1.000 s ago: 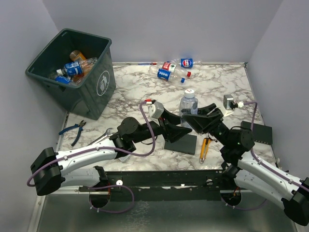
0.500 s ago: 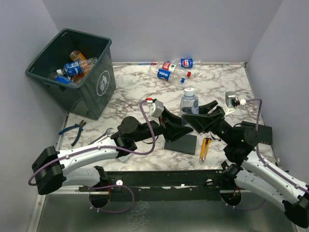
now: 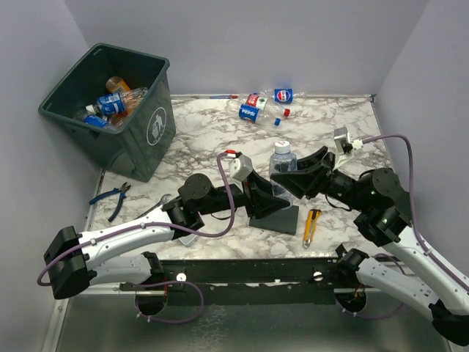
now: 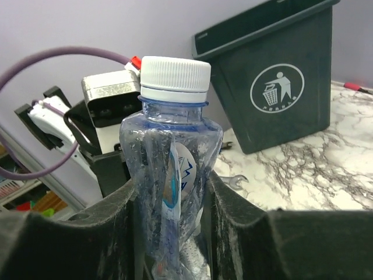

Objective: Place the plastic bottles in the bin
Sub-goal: Pick up the plastic bottle at the center of the board.

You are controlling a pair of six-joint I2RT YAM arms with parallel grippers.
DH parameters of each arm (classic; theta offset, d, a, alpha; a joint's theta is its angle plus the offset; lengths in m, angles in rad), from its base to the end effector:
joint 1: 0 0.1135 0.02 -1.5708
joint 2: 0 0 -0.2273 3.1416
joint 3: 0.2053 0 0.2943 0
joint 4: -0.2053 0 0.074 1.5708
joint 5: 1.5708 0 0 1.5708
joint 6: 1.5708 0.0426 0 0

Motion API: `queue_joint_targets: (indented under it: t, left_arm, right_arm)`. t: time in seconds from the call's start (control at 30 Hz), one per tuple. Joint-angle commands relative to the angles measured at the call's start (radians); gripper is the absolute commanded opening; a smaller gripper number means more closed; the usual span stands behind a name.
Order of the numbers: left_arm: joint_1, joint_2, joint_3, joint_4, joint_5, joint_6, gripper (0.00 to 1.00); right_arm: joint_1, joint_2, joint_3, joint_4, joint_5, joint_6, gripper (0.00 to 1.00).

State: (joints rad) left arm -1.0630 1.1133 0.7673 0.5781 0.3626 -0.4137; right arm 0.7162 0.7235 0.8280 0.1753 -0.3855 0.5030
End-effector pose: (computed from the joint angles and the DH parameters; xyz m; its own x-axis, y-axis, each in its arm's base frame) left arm 0.1433 -0.2885 0.3023 -0.2935 -0.2455 -0.9239 0.9467 0.0593 -0.3165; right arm 0.1698 0.1690 0.3850 -0.2422 0.3814 -0.8921 -0.8722 0.3171 0.3723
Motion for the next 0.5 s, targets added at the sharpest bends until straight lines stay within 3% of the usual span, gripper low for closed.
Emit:
queue_joint_targets:
  t: [0.0, 0.07, 0.1, 0.33, 0.47]
  left_arm:
    - [-0.002, -0.031, 0.058, -0.087, -0.008, 0.054, 0.65]
    - [0.001, -0.051, 0.080, -0.136, -0.044, 0.063, 0.95]
    - [0.004, -0.065, 0.092, -0.163, -0.062, 0.071, 0.99]
    - [0.015, -0.211, 0.127, -0.158, -0.293, 0.072, 0.99]
    - [0.018, -0.180, 0.192, -0.169, -0.353, 0.040, 0.95]
  right_arm:
    - [0.003, 0.019, 0.015, -0.125, -0.020, -0.085, 0.26]
    - [0.002, 0.005, 0.021, -0.131, -0.002, -0.117, 0.25]
    - [0.003, -0.005, 0.023, -0.140, 0.007, -0.134, 0.24]
    - [0.003, -0.073, -0.014, -0.166, -0.006, -0.213, 0.19]
    - [0.002, -0.096, -0.070, -0.101, -0.028, -0.177, 0.17]
